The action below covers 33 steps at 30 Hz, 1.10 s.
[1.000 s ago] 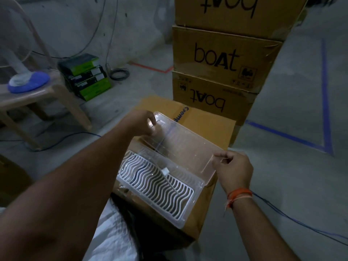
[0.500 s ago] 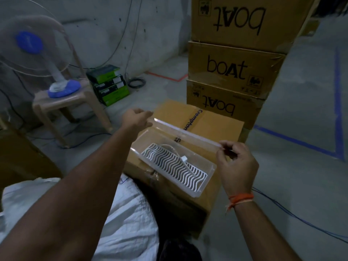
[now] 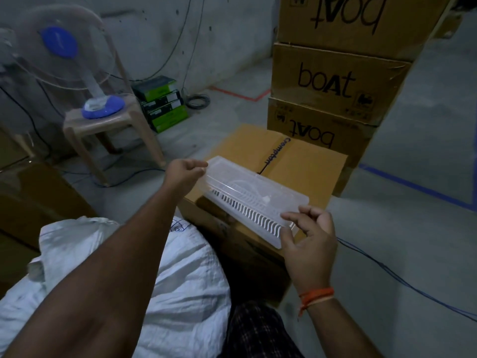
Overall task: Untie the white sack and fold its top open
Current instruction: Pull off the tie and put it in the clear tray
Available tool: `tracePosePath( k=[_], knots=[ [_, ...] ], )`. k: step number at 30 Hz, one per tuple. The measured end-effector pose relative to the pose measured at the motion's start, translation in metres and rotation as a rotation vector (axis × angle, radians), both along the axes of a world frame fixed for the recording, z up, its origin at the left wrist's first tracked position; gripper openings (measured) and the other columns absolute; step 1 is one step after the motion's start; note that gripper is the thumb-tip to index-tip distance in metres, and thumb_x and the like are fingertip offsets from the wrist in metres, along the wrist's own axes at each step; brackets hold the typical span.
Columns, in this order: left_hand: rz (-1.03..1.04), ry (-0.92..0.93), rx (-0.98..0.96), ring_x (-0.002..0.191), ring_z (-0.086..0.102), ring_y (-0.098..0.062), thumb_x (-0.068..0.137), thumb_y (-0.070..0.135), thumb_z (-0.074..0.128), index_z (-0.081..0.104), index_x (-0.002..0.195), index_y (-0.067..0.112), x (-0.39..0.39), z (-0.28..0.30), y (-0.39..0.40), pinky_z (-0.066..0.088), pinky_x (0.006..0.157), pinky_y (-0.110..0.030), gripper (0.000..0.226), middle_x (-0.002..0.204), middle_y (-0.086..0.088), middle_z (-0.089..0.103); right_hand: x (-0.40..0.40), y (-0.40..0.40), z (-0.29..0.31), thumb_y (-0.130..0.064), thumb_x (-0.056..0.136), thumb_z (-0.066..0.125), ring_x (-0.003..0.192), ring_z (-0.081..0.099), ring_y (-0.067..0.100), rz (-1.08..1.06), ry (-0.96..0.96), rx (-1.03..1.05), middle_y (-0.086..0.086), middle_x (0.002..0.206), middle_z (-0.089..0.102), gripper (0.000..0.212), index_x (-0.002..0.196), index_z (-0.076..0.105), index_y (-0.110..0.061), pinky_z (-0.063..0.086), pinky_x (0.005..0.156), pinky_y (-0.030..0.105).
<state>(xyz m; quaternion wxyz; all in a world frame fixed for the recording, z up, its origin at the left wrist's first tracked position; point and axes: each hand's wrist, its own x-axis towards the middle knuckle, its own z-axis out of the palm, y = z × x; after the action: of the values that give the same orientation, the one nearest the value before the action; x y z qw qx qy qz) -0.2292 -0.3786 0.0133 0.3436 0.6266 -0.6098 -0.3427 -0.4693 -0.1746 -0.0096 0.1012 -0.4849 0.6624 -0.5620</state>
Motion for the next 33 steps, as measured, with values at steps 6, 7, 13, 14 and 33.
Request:
tracePosePath(
  k=[6, 7, 13, 14, 33],
  knots=[
    [-0.034, -0.003, 0.003, 0.110, 0.075, -0.035, 0.103, 0.003, 0.065, 0.076, 0.127, 0.000, 0.007, -0.012, 0.002, 0.052, 0.095, -0.029, 0.027, 0.119, -0.022, 0.077, 0.011, 0.014, -0.013, 0.008, 0.078, 0.077, 0.109, 0.053, 0.005, 0.008, 0.075, 0.010, 0.006, 0.116, 0.057, 0.030, 0.096, 0.080, -0.016, 0.037, 0.092, -0.006],
    [-0.046, -0.005, 0.005, 0.097, 0.076, -0.031, 0.104, 0.003, 0.065, 0.076, 0.127, 0.001, 0.007, -0.012, 0.003, 0.053, 0.087, -0.024, 0.026, 0.116, -0.020, 0.076, 0.012, 0.016, -0.015, 0.009, 0.077, 0.077, 0.109, 0.053, 0.005, 0.014, 0.078, 0.025, 0.007, 0.117, 0.057, 0.031, 0.097, 0.080, -0.015, 0.037, 0.090, -0.006],
    [-0.060, 0.048, 0.057, 0.135, 0.062, -0.042, 0.104, 0.001, 0.064, 0.074, 0.130, 0.005, 0.008, -0.012, 0.009, 0.049, 0.112, -0.044, 0.028, 0.139, -0.030, 0.068, 0.013, 0.022, -0.025, 0.011, 0.076, 0.076, 0.111, 0.050, 0.007, 0.029, 0.064, 0.102, 0.010, 0.122, 0.054, 0.032, 0.098, 0.079, -0.013, 0.035, 0.085, -0.009],
    [-0.059, 0.045, 0.068, 0.137, 0.062, -0.038, 0.103, 0.000, 0.065, 0.074, 0.131, 0.006, 0.009, -0.012, 0.009, 0.049, 0.111, -0.040, 0.029, 0.141, -0.027, 0.068, 0.012, 0.022, -0.026, 0.010, 0.076, 0.076, 0.111, 0.049, 0.005, 0.026, 0.060, 0.112, 0.010, 0.122, 0.054, 0.032, 0.098, 0.079, -0.013, 0.035, 0.086, -0.009],
    [-0.082, 0.045, 0.093, 0.131, 0.063, -0.048, 0.103, 0.005, 0.067, 0.075, 0.128, 0.011, 0.003, -0.008, 0.015, 0.056, 0.103, -0.046, 0.026, 0.143, -0.020, 0.068, -0.014, 0.004, -0.035, -0.016, 0.088, 0.078, 0.066, 0.060, 0.013, 0.013, -0.462, 0.225, 0.007, 0.082, 0.067, 0.010, 0.089, 0.079, -0.026, 0.052, 0.066, 0.026]
  ],
)
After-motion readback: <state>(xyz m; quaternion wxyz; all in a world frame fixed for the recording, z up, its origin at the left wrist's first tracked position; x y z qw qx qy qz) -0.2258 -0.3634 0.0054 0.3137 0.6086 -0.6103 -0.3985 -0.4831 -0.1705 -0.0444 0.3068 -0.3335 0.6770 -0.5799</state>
